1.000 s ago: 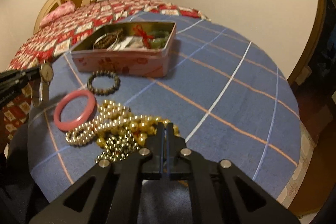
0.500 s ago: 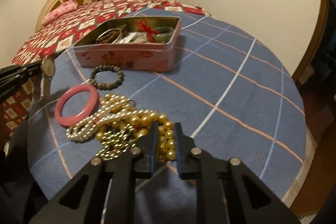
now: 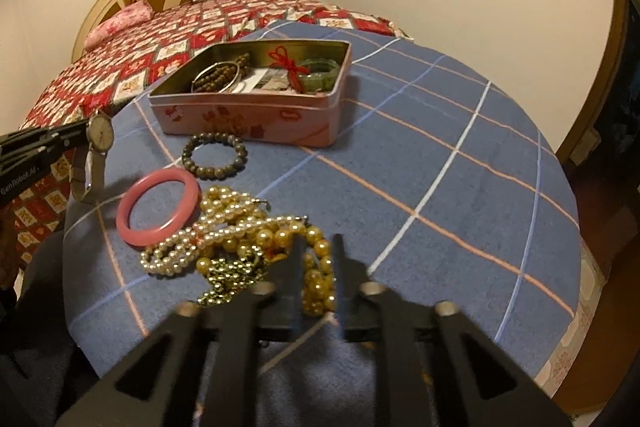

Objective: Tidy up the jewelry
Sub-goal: 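Close the right tool on the white pearl strand while the left holds the watch, then carry the watch and pearl strand over the pink tin with both tools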

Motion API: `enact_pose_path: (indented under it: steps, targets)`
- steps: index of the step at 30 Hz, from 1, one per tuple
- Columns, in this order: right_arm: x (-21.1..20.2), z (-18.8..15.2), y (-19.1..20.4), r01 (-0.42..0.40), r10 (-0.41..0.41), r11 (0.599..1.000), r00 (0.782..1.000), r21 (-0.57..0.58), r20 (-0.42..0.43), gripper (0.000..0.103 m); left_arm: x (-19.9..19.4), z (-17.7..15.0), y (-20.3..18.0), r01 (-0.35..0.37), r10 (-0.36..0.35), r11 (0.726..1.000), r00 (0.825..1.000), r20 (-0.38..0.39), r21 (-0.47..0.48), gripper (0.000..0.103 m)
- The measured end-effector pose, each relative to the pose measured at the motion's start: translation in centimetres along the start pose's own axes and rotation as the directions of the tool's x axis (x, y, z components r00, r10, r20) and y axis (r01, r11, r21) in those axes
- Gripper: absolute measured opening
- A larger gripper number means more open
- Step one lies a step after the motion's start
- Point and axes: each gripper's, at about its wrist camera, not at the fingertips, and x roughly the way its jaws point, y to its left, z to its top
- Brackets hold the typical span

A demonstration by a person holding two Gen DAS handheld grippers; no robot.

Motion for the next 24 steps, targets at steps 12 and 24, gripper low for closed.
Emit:
enact_pose_path:
  steps: [12,24]
  targets:
    - [2.1,2.7,3.5,-0.098,0.095,0.993,0.994,-0.07,-0.047,0.043,0.7,-0.4,-0.1,0.009,-0.009,1.0,1.0,-0.024,0.0,0.001]
    - [1.7,2.6,3.7,-0.104,0.105,0.991,0.994,-0.08,0.003,0.009,0.5,-0.2,0.2,0.014,-0.014,1.0,1.0,-0.013,-0.009,0.001]
